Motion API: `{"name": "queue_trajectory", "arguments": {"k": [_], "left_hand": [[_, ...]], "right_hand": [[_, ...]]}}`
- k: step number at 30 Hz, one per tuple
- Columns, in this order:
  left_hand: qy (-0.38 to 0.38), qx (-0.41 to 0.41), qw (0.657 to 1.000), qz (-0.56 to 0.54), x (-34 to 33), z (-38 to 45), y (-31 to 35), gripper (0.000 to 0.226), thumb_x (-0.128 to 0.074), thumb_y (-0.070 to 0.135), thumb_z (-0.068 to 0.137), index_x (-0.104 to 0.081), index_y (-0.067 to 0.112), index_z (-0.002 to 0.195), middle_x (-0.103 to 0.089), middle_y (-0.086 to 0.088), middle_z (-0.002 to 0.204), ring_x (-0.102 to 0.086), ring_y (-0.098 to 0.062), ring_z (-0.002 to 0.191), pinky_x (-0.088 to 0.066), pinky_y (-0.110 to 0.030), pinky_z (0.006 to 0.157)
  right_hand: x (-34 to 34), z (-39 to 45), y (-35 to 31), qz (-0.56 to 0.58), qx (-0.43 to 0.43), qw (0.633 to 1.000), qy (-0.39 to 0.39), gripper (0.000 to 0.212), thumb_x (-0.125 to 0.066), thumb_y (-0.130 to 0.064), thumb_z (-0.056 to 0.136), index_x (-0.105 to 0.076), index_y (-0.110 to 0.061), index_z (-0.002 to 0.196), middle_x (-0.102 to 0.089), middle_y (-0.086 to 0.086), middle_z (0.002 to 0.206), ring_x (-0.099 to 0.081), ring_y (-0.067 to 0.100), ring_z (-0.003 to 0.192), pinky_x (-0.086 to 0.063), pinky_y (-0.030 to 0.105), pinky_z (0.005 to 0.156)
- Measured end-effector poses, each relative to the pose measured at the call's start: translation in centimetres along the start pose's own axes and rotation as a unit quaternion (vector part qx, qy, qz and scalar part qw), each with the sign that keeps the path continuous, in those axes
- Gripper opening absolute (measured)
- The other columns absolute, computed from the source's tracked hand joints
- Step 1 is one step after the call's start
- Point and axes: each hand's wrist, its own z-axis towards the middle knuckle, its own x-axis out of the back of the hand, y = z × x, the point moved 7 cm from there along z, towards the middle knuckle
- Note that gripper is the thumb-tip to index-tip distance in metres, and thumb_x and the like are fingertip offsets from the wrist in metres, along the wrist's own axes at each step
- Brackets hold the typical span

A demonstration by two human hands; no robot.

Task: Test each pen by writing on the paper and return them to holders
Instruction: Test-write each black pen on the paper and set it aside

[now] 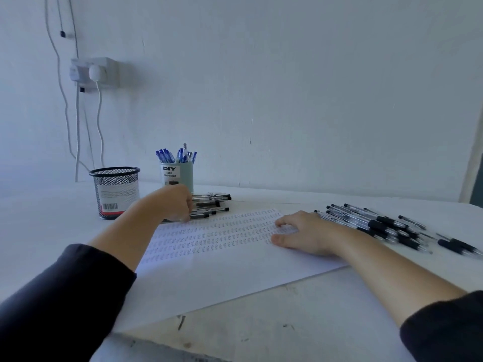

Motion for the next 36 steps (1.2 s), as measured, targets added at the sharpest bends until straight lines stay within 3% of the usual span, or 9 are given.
{"name": "queue_trajectory", "arguments": {"k": [6, 9, 13, 15, 17, 21, 24, 30, 36], "left_hand": [[0.029, 0.002, 0.999, 0.035, -0.7, 0.6, -0.1, 0.012, -0.052, -0.003, 0.086, -0.057, 0.007, 0.085, -0.059, -0.006, 0.09, -0.05, -0.021, 0.085, -0.046, -0.028, 0.08], [0.054, -0.004, 0.997, 0.05, -0.3, 0.8, 0.1, 0.008, -0.049, 0.0, 0.089, -0.052, 0.007, 0.091, -0.057, -0.007, 0.092, -0.051, -0.022, 0.084, -0.048, -0.032, 0.082], [0.146, -0.048, 0.988, 0.004, 1.4, 0.2, 1.5, 0.011, -0.042, 0.001, 0.095, -0.042, 0.011, 0.099, -0.05, -0.007, 0.091, -0.05, -0.016, 0.075, -0.048, -0.028, 0.068], [0.208, -0.085, 0.974, -0.027, 2.4, -0.6, 2.6, 0.011, -0.04, 0.007, 0.098, -0.04, 0.014, 0.106, -0.047, -0.009, 0.101, -0.055, -0.021, 0.08, -0.052, -0.035, 0.075], [0.246, -0.1, 0.964, -0.026, 3.1, -1.4, 3.6, 0.01, -0.036, 0.016, 0.101, -0.038, 0.018, 0.11, -0.047, -0.007, 0.103, -0.055, -0.022, 0.084, -0.047, -0.044, 0.085], [0.288, -0.084, 0.954, 0.002, 3.6, -2.4, 4.8, 0.009, -0.033, 0.021, 0.102, -0.039, 0.023, 0.109, -0.061, -0.001, 0.089, -0.055, -0.022, 0.077, -0.032, -0.042, 0.086], [0.295, -0.07, 0.953, 0.012, 3.4, -2.9, 5.4, 0.01, -0.039, 0.032, 0.099, -0.041, 0.023, 0.103, -0.057, 0.001, 0.082, -0.051, -0.021, 0.082, -0.029, -0.042, 0.088], [0.27, -0.048, 0.96, 0.058, 2.7, -3.6, 6.5, 0.058, -0.048, 0.077, 0.073, -0.038, 0.02, 0.081, -0.051, 0.007, 0.068, -0.045, -0.019, 0.078, -0.028, -0.046, 0.097], [0.277, -0.036, 0.958, 0.065, 2.9, -4.3, 7.0, 0.059, -0.044, 0.079, 0.074, -0.034, 0.021, 0.065, -0.042, 0.007, 0.058, -0.04, -0.017, 0.066, -0.026, -0.049, 0.104]], "right_hand": [[-0.1, 0.0, 0.1, 0.001, -0.001, 1.0, -0.003, 0.06, -0.05, -0.054, 0.09, -0.037, -0.031, 0.143, -0.03, 0.001, 0.15, -0.015, 0.023, 0.141, -0.02, 0.04, 0.115], [-0.1, -0.1, 0.1, 0.003, -0.001, 1.0, -0.002, 0.06, -0.05, -0.054, 0.09, -0.037, -0.031, 0.143, -0.03, 0.001, 0.15, -0.014, 0.023, 0.142, -0.019, 0.039, 0.115], [-0.1, -0.1, 0.1, 0.006, -0.002, 1.0, -0.005, 0.059, -0.05, -0.054, 0.09, -0.036, -0.031, 0.143, -0.029, 0.001, 0.15, -0.014, 0.024, 0.141, -0.019, 0.038, 0.114], [-0.1, -0.1, 0.1, 0.001, -0.005, 1.0, -0.008, 0.059, -0.05, -0.055, 0.09, -0.036, -0.032, 0.143, -0.029, 0.001, 0.15, -0.014, 0.024, 0.141, -0.019, 0.037, 0.113], [-0.2, -0.1, 0.1, -0.004, -0.006, 1.0, -0.011, 0.06, -0.049, -0.056, 0.09, -0.035, -0.032, 0.143, -0.028, 0.0, 0.151, -0.014, 0.025, 0.141, -0.018, 0.037, 0.113], [-0.1, -0.1, 0.2, -0.005, -0.005, 1.0, -0.016, 0.06, -0.048, -0.056, 0.09, -0.034, -0.032, 0.144, -0.028, -0.001, 0.151, -0.016, 0.024, 0.141, -0.019, 0.037, 0.113], [-0.2, -0.1, 0.4, 0.0, -0.004, 1.0, -0.016, 0.06, -0.048, -0.056, 0.09, -0.035, -0.033, 0.143, -0.029, -0.001, 0.15, -0.017, 0.023, 0.141, -0.02, 0.037, 0.115], [-0.3, 0.3, 0.6, -0.003, -0.005, 1.0, -0.019, 0.061, -0.048, -0.058, 0.089, -0.034, -0.034, 0.144, -0.028, -0.001, 0.151, -0.016, 0.022, 0.142, -0.019, 0.038, 0.115], [-0.3, 0.3, 0.7, 0.003, -0.006, 1.0, -0.019, 0.061, -0.048, -0.058, 0.089, -0.034, -0.033, 0.144, -0.028, -0.002, 0.151, -0.017, 0.021, 0.142, -0.019, 0.038, 0.115]]}}
